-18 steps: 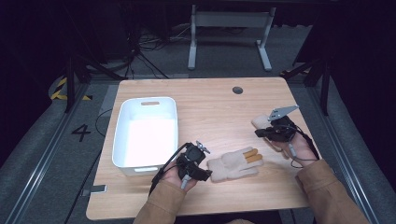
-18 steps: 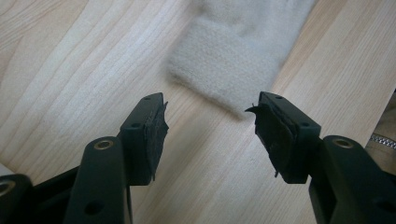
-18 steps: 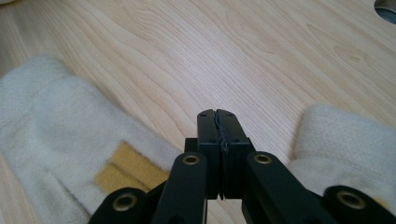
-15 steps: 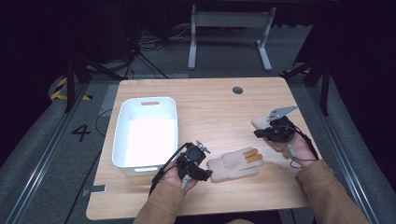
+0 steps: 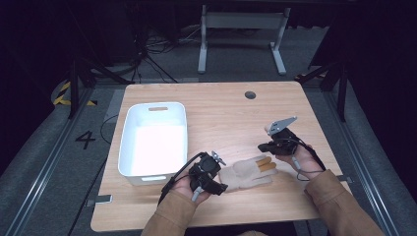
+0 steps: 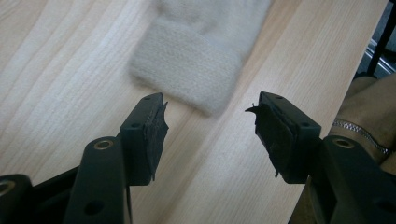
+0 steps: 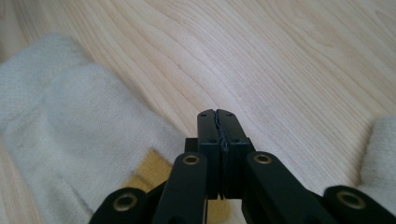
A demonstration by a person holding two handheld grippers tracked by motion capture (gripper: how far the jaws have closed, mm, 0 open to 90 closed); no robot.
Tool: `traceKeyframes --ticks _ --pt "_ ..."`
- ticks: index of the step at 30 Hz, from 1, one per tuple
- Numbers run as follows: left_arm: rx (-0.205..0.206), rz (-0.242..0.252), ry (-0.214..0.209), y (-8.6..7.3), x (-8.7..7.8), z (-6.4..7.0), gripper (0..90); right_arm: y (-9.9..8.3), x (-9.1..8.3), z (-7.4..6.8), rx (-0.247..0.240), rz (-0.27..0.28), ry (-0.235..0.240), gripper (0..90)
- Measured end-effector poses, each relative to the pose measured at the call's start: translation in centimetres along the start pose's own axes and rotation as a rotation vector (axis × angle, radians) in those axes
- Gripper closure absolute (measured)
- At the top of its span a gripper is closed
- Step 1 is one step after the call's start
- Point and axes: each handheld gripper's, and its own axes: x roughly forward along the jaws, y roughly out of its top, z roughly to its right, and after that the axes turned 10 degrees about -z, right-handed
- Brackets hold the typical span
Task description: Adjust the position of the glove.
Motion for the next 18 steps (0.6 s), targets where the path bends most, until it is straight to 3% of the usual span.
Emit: traceKeyframes --ticks 18 --pt "0.014 0.003 0.014 0.0 0.0 0.3 42.3 0.2 2.0 -0.4 -0.019 -0.082 -0.002 89.1"
